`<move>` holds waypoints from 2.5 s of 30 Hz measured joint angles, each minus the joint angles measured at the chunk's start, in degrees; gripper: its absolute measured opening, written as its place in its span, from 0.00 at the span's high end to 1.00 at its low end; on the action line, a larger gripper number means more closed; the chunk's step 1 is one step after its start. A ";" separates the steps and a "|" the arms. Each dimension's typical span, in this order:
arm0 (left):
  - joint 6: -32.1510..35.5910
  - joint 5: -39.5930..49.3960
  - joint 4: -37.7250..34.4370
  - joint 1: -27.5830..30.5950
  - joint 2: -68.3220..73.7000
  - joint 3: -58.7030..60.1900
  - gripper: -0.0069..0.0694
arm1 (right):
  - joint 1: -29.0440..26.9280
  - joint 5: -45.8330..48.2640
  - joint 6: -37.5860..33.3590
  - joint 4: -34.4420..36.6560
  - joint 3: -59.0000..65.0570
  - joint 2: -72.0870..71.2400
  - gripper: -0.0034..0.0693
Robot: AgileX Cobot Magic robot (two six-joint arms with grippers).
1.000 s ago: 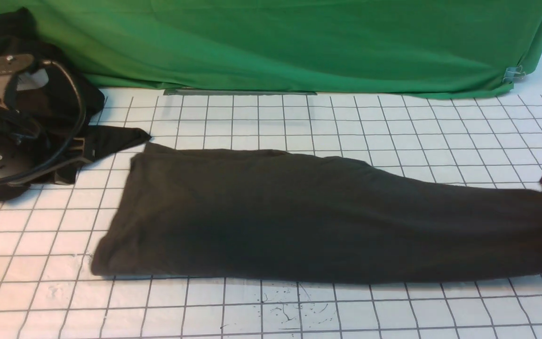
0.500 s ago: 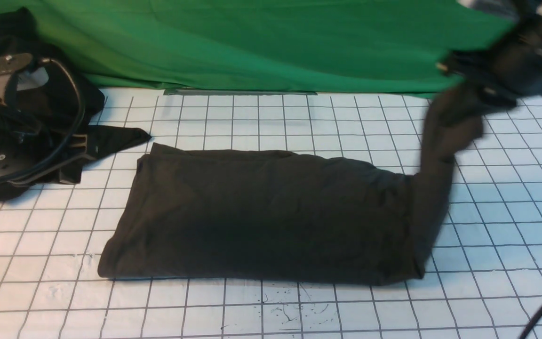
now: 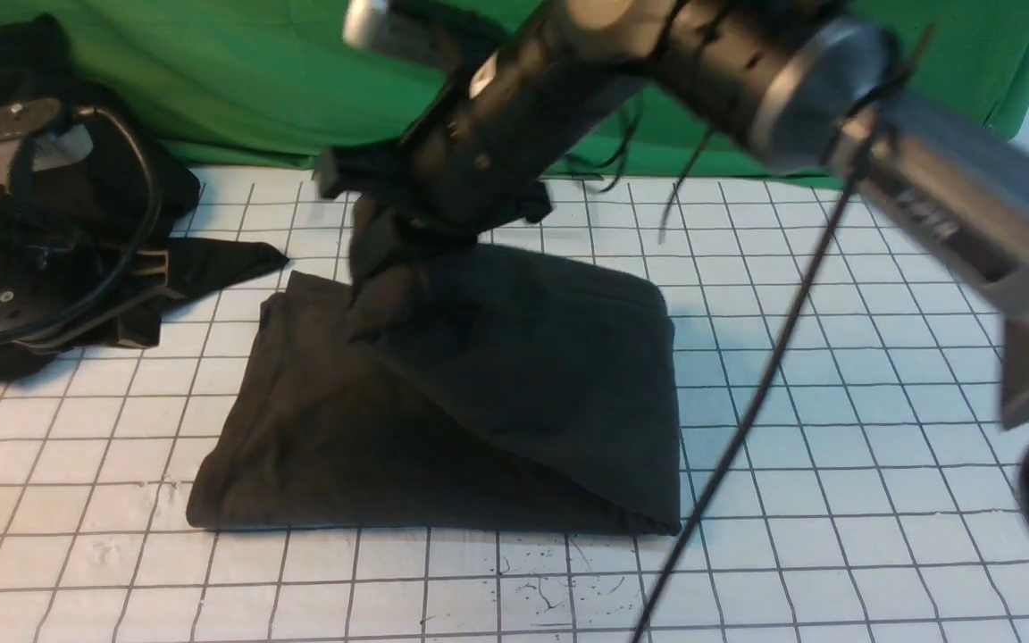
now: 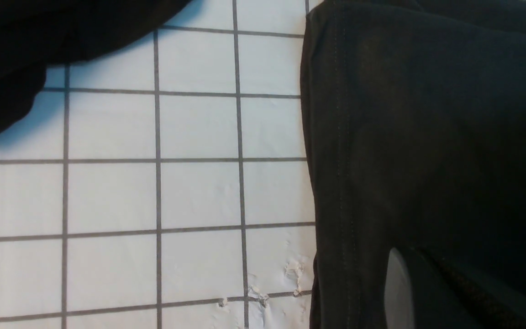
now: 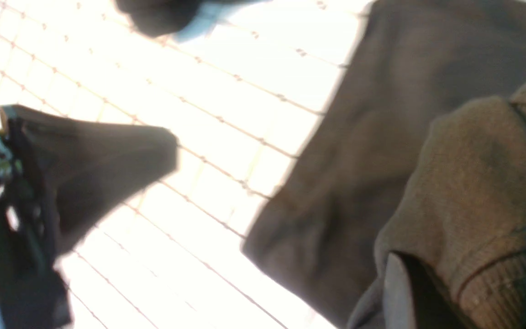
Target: Fold a long-sleeved shirt over a white checkered tablecloth.
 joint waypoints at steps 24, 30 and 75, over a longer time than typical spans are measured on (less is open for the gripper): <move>5.32 0.92 -8.03 -0.70 -0.18 0.00 0.92 | -2.59 9.46 -7.37 -9.13 -14.33 3.18 0.60; 8.52 1.42 -13.90 -7.42 2.63 -1.22 0.92 | -3.69 9.87 -12.08 -16.76 2.96 -9.88 0.93; -9.54 1.38 6.44 -5.23 20.48 -12.49 0.66 | -8.14 0.87 -19.78 -9.90 40.83 -18.20 0.95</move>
